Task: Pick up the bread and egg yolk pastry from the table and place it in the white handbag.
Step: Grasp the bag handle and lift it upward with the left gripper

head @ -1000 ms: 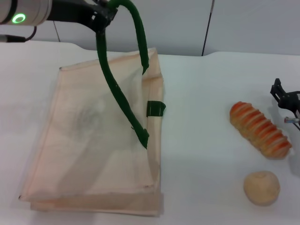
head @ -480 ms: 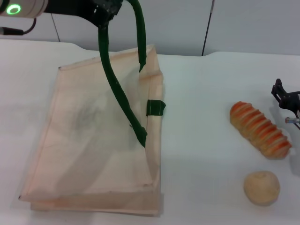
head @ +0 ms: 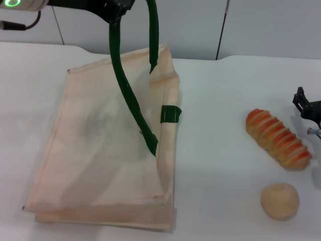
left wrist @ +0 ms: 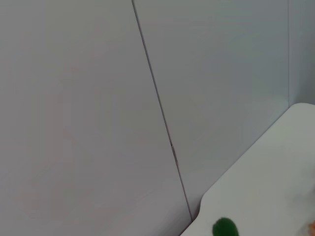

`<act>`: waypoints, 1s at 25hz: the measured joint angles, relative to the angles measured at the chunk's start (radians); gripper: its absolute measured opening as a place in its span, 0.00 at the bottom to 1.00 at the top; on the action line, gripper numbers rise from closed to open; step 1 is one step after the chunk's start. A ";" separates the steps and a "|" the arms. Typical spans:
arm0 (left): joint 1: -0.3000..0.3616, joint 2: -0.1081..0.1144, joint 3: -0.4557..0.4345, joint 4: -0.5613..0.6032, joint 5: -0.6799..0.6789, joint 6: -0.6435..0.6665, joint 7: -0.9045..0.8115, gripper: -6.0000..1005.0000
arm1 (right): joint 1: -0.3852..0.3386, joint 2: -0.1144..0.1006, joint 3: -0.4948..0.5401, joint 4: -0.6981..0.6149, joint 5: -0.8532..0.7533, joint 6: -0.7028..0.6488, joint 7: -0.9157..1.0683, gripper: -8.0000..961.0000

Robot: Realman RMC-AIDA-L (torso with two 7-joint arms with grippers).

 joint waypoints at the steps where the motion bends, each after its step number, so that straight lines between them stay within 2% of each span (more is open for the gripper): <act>1: -0.002 0.000 0.000 0.000 0.000 -0.001 0.000 0.14 | 0.000 0.000 0.000 0.000 0.000 0.000 0.000 0.89; 9: -0.005 0.001 -0.010 0.000 -0.001 -0.013 0.036 0.14 | -0.002 0.000 0.000 0.000 0.000 0.000 0.000 0.89; 17: -0.017 0.001 -0.109 0.000 -0.070 -0.082 0.107 0.15 | 0.001 0.000 0.001 0.001 0.000 -0.009 0.000 0.89; 25: -0.043 0.002 -0.144 -0.001 -0.064 -0.149 0.176 0.15 | 0.005 0.000 0.001 -0.001 0.000 -0.011 0.000 0.89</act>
